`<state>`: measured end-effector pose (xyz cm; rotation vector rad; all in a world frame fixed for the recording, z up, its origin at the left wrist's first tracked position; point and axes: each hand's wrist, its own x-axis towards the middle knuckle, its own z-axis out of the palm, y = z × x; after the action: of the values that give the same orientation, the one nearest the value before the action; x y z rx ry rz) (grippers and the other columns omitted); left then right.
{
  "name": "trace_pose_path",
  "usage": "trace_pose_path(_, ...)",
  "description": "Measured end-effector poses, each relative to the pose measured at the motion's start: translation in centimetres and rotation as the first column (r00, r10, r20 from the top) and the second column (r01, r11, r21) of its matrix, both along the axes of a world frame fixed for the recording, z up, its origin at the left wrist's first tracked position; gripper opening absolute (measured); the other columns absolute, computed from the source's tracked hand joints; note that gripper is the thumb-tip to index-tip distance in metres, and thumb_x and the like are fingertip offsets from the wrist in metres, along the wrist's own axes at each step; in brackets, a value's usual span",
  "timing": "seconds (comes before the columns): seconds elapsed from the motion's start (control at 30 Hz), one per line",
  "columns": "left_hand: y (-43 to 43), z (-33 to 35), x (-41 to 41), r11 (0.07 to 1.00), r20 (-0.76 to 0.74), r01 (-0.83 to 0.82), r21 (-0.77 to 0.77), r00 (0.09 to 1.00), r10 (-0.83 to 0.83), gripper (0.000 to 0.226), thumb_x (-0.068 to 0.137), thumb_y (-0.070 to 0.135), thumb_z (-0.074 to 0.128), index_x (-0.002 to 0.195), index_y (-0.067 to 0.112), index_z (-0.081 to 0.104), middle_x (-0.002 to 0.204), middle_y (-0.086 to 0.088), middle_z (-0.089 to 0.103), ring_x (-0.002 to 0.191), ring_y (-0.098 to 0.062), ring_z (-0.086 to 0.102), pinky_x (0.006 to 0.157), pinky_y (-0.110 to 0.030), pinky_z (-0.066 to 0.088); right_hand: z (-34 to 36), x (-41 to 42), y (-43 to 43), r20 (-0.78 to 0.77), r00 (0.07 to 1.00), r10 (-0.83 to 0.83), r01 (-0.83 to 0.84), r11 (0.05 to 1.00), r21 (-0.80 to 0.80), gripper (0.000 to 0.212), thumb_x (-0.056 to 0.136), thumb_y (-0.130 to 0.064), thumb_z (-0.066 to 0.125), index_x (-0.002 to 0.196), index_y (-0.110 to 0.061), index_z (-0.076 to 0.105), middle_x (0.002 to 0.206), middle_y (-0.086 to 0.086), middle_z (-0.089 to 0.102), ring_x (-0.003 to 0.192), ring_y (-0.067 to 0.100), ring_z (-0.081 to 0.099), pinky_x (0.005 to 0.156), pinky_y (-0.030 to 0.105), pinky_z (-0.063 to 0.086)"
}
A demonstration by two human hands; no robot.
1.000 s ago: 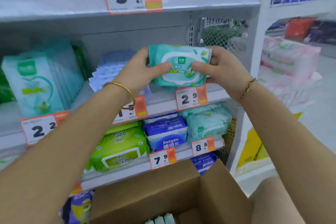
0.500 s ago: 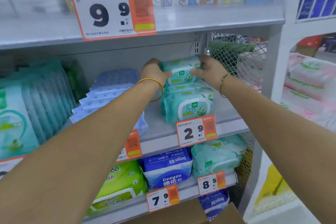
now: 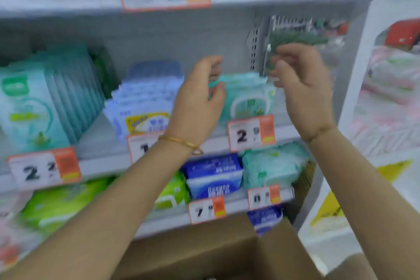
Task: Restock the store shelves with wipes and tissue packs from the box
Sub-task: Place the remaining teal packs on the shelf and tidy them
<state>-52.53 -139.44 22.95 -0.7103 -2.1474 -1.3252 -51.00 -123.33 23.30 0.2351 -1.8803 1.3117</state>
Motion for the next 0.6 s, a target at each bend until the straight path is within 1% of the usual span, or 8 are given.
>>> trace_pose_path(0.03,-0.7,-1.8,2.6,0.995,-0.006,0.066,0.07,0.998,-0.066,0.037,0.087,0.005,0.046,0.123,0.016,0.048,0.111,0.002,0.058,0.108,-0.009,0.058,0.088,-0.015,0.047,-1.8,2.7,-1.2,-0.046,0.996,0.076,-0.078,0.997,-0.031,0.017,0.089,-0.016,0.048,0.1,-0.028,0.054,0.099,0.004,0.062,0.087,0.022,0.063,0.074,0.029,0.051)
trace_pose_path(0.07,-1.5,-4.3,5.1,0.993,0.032,0.1,0.065,0.994,-0.103,0.036,0.087,0.004,0.046,0.118,0.022,0.049,0.107,0.009,0.058,0.105,-0.004,0.059,0.085,-0.013,0.048,-4.2,5.2,-2.6,-0.011,0.991,0.132,-0.132,0.991,-0.008,0.021,0.088,-0.015,0.048,0.096,-0.034,0.051,0.094,0.001,0.062,0.083,0.022,0.064,0.069,0.03,0.052)
trace_pose_path(0.13,-3.2,-10.6,8.8,0.991,0.212,0.112,-0.069,0.973,-0.096,0.034,0.087,0.004,0.05,0.114,0.024,0.053,0.105,0.014,0.059,0.102,-0.001,0.059,0.082,-0.011,0.048,-10.4,8.7,-5.1,0.217,0.959,0.182,-0.204,0.976,0.081,0.027,0.086,-0.012,0.049,0.095,-0.037,0.051,0.092,-0.005,0.062,0.083,0.017,0.063,0.068,0.027,0.051)
trace_pose_path(0.2,-5.5,-17.6,10.7,0.964,0.469,0.134,-0.229,0.883,-0.011,0.033,0.087,0.005,0.053,0.117,0.02,0.056,0.113,0.007,0.061,0.105,-0.006,0.06,0.089,-0.017,0.047,-17.6,10.3,-6.8,0.504,0.85,0.152,-0.262,0.953,0.155,0.027,0.086,-0.007,0.052,0.101,-0.029,0.057,0.098,-0.006,0.064,0.091,0.016,0.062,0.078,0.025,0.05)
trace_pose_path(0.3,-8.8,-25.8,11.3,0.823,0.631,0.243,-0.512,0.757,0.169,0.035,0.089,0.011,0.051,0.123,0.021,0.056,0.124,0.001,0.06,0.113,-0.013,0.058,0.1,-0.028,0.045,-27.5,9.7,-8.0,0.806,0.592,0.01,-0.363,0.896,0.256,0.032,0.085,-0.007,0.053,0.115,-0.018,0.058,0.113,0.004,0.063,0.105,0.022,0.06,0.093,0.036,0.047)
trace_pose_path(0.43,-10.9,-30.9,10.6,0.607,0.717,0.449,-0.656,0.623,0.314,0.036,0.093,0.022,0.049,0.129,0.021,0.051,0.131,-0.003,0.053,0.117,-0.018,0.053,0.099,-0.03,0.043,-37.1,8.3,-9.9,0.966,0.165,-0.2,-0.569,0.781,0.259,0.041,0.09,-0.023,0.055,0.129,-0.013,0.047,0.129,0.012,0.054,0.119,0.028,0.052,0.099,0.036,0.045)
trace_pose_path(0.5,-11.1,-32.2,10.3,0.545,0.718,0.496,-0.676,0.608,0.338,0.036,0.094,0.024,0.047,0.13,0.02,0.049,0.129,-0.005,0.051,0.114,-0.021,0.054,0.097,-0.035,0.046,-40.7,8.7,-10.9,0.967,-0.025,-0.254,-0.537,0.819,0.201,0.045,0.089,-0.028,0.057,0.128,-0.01,0.044,0.13,0.013,0.054,0.118,0.029,0.053,0.096,0.038,0.047)
trace_pose_path(0.6,-11.3,-33.4,10.0,0.512,0.713,0.517,-0.686,0.616,0.333,0.034,0.094,0.023,0.044,0.128,0.02,0.049,0.124,-0.006,0.051,0.11,-0.023,0.053,0.092,-0.04,0.049,-44.9,9.5,-12.1,0.959,-0.253,-0.129,-0.3,0.953,0.05,0.056,0.089,-0.031,0.059,0.135,-0.007,0.037,0.135,0.014,0.049,0.123,0.03,0.05,0.097,0.038,0.044)
